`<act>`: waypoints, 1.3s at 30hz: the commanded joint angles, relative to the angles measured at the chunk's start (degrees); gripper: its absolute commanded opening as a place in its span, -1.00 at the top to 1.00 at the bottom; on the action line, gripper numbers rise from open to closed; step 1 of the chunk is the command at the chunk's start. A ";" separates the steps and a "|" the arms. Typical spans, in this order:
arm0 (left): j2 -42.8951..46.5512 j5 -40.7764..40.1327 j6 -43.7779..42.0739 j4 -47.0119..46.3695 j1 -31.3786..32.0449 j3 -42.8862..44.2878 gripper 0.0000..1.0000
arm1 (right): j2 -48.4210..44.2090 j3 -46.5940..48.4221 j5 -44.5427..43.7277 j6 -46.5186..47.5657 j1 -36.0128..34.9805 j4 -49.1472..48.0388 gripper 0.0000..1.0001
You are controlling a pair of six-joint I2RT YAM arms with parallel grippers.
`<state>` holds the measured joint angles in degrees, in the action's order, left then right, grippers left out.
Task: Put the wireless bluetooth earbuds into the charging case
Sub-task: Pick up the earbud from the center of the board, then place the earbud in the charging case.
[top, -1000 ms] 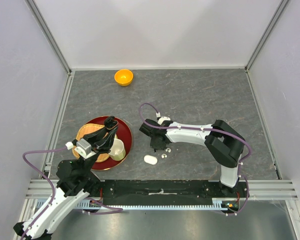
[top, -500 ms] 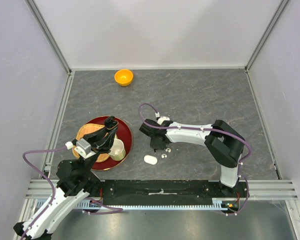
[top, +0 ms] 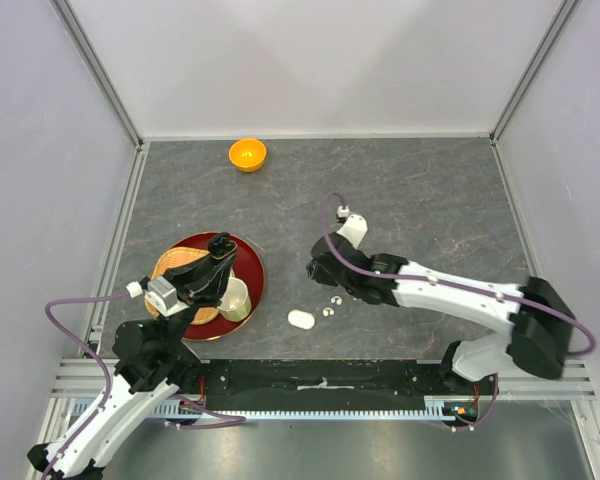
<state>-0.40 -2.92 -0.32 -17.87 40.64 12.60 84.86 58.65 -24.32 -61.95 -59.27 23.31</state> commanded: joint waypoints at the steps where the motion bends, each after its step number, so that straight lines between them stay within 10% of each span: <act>1: 2.08 0.10 2.87 -5.94 0.05 -0.91 0.95 | -11.01 -5.47 -5.65 2.10 -0.76 -15.21 1.00; 12: -3.55 5.37 5.41 -15.35 0.05 -2.14 0.95 | -26.58 -7.85 -7.51 12.55 -2.87 -34.11 1.00; 39: -22.97 13.29 8.31 -33.19 0.14 -2.14 0.96 | -17.89 1.02 9.73 16.16 -6.56 -45.99 1.00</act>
<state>-22.13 9.15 5.74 -45.78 40.64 9.89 66.30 56.77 -15.94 -46.65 -64.99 -20.62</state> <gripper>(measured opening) 0.342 0.250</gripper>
